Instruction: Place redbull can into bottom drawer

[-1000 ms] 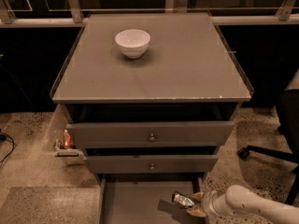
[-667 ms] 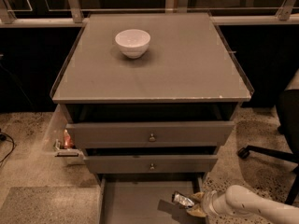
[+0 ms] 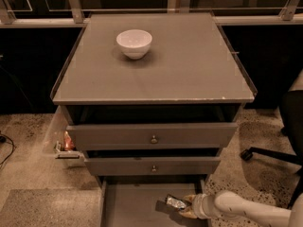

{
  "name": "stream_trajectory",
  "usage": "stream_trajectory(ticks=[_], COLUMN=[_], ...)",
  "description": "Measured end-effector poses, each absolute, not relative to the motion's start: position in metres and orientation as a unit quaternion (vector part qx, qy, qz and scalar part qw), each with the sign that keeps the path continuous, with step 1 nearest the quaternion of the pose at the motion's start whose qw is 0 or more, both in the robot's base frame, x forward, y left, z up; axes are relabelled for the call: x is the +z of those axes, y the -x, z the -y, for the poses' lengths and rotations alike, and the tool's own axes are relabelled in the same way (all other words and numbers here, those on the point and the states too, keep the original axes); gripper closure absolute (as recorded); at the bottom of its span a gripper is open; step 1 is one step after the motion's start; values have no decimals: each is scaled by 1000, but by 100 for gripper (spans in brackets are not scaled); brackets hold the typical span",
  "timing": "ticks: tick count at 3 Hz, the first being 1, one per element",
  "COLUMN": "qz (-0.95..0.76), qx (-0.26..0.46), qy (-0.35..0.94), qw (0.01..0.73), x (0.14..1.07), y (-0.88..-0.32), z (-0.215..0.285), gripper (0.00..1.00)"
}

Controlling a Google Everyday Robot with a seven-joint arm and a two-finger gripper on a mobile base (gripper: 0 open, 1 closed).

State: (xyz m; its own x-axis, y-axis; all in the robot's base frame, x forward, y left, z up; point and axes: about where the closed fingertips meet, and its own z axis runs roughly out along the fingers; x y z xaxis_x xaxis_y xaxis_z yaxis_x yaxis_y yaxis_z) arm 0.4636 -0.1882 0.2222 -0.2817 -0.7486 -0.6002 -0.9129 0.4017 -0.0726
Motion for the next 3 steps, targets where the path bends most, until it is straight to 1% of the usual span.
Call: stream_trajectory(ticks=[3], qz=[-768], qx=[158], qy=[533], qw=[319], x=[154], y=[-514], z=[158], gripper=[100])
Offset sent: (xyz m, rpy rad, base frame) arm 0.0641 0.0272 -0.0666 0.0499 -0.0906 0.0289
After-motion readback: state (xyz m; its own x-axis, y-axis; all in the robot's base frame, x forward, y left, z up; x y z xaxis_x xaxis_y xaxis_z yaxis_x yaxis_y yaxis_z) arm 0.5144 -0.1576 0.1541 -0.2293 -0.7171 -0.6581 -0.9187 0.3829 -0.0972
